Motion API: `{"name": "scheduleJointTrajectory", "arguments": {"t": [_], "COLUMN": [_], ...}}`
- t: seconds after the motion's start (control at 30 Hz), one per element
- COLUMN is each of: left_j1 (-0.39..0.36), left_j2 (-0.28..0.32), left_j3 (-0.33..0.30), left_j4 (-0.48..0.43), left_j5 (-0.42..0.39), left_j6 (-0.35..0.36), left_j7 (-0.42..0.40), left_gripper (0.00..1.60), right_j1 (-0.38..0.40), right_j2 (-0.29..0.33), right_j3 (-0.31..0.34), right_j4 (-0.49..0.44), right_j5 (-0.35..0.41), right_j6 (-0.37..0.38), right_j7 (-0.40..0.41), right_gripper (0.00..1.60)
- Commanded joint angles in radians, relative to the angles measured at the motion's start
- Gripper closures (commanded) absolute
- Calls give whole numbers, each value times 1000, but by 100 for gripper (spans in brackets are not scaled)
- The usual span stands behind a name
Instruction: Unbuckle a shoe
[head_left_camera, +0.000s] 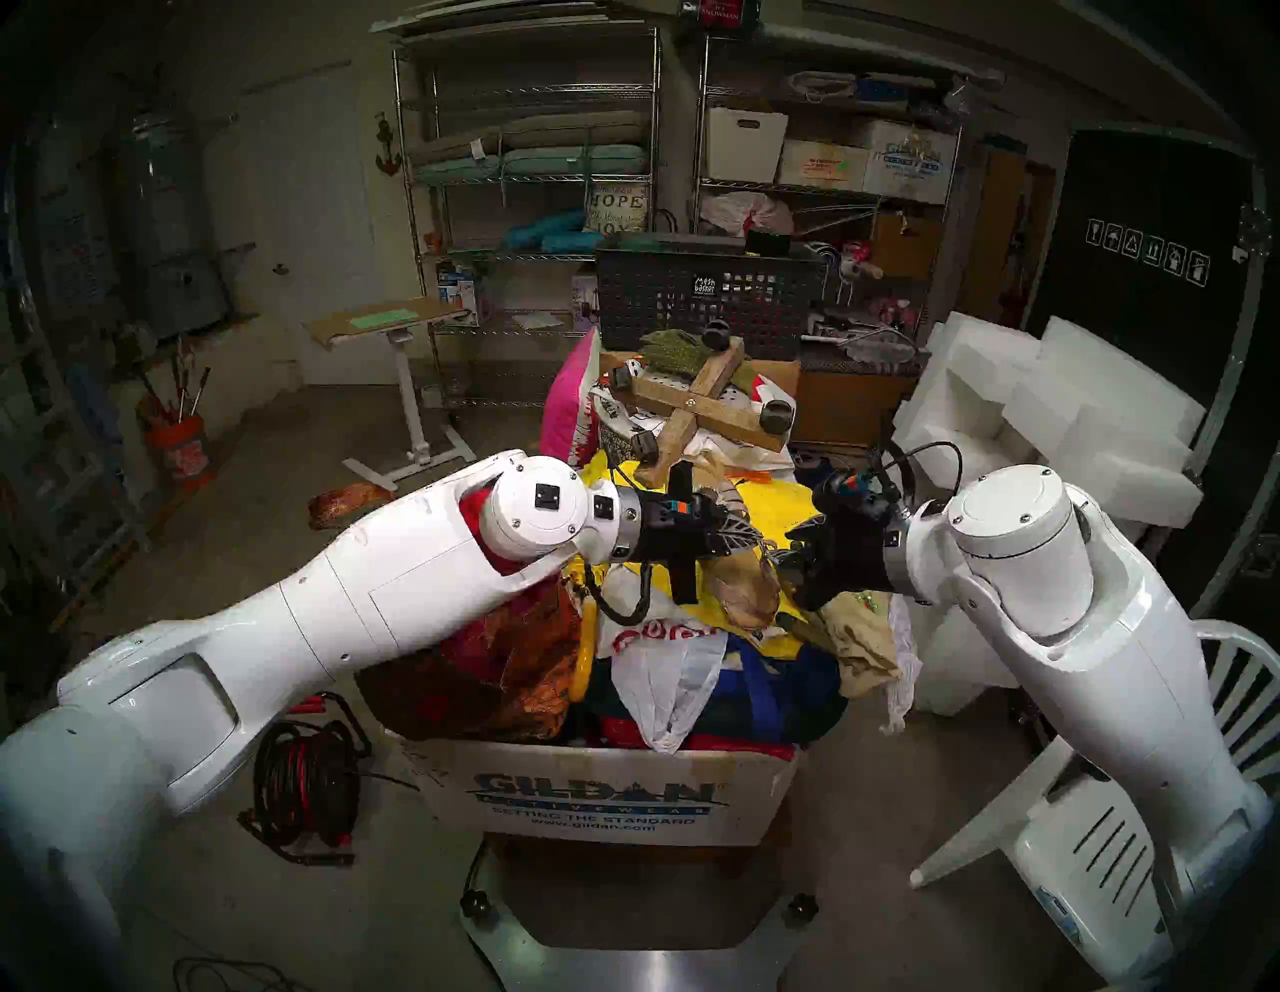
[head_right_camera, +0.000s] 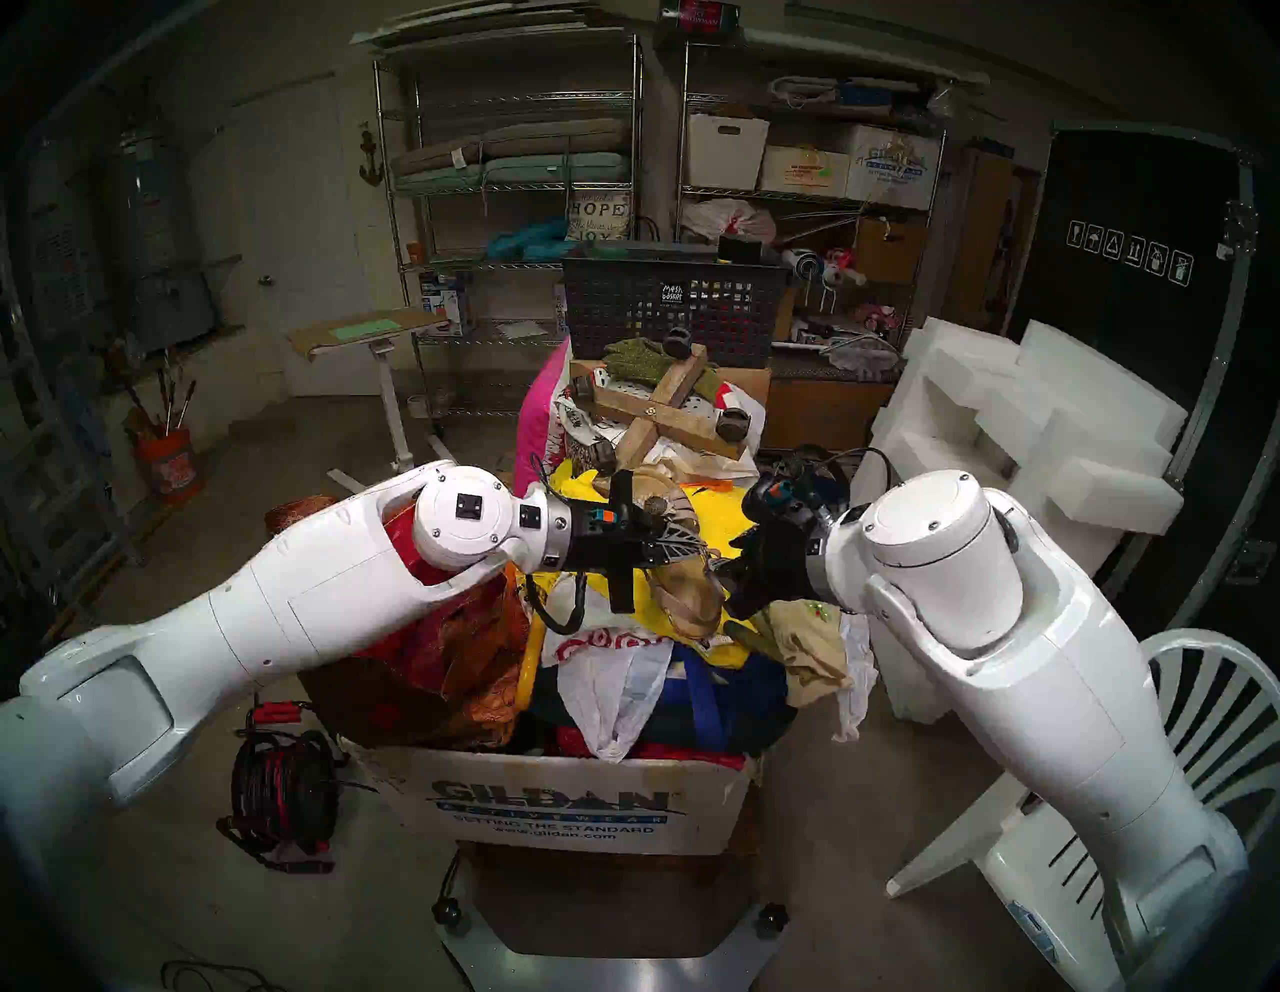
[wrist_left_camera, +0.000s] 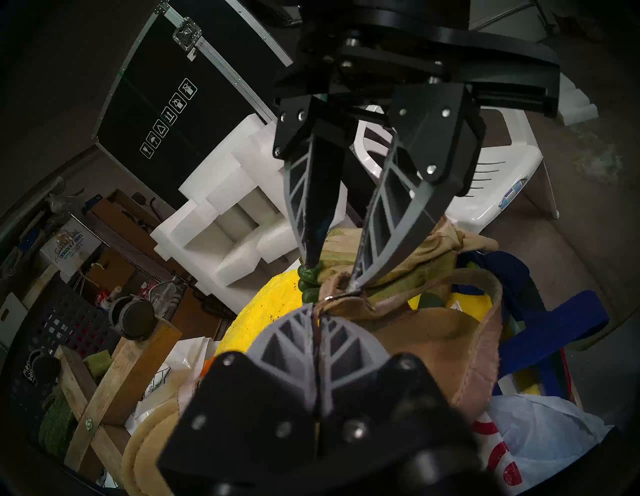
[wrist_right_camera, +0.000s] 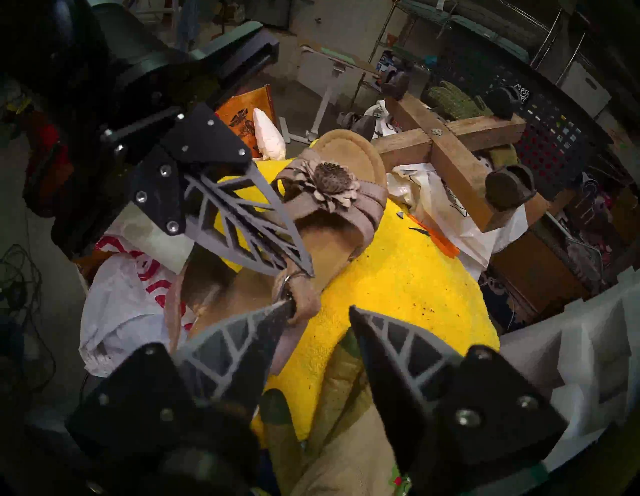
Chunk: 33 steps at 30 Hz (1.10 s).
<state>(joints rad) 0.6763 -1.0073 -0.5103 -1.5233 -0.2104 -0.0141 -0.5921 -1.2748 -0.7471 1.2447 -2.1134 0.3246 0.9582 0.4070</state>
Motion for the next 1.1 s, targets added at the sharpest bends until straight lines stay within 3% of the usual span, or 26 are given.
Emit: {"name": "scheduleJointTrajectory", "arguments": {"t": [0.0, 0.3, 0.33, 0.47, 0.57, 0.77, 1.07], "left_j1": [-20, -15, -15, -13, -12, -9, -2], "left_j2": [-11, -6, -6, -5, -5, -4, -3], "left_j3": [-19, -20, -20, -24, -25, -27, -30], "left_j4": [-16, -22, -23, -23, -23, -22, -19], "left_j5": [-11, -21, -22, -23, -23, -23, -25], "left_j6": [-28, -60, -62, -67, -67, -66, -71], "left_j7": [-5, -16, -17, -21, -24, -27, -31], "left_gripper": [160, 160, 160, 160, 160, 160, 160], "right_j1": [58, 85, 87, 95, 88, 72, 88], "right_j2": [14, 23, 22, 23, 33, 74, 127], "right_j3": [-25, -62, -65, -80, -97, -149, -230], "right_j4": [5, 0, 0, -14, -37, -85, -108], "right_j5": [-18, -48, -51, -86, -139, -263, -446], "right_j6": [2, 2, 2, 2, 0, -106, -207], "right_j7": [-11, -31, -35, -61, -103, -180, -268], "right_gripper": [85, 100, 132, 160, 160, 160, 160]}}
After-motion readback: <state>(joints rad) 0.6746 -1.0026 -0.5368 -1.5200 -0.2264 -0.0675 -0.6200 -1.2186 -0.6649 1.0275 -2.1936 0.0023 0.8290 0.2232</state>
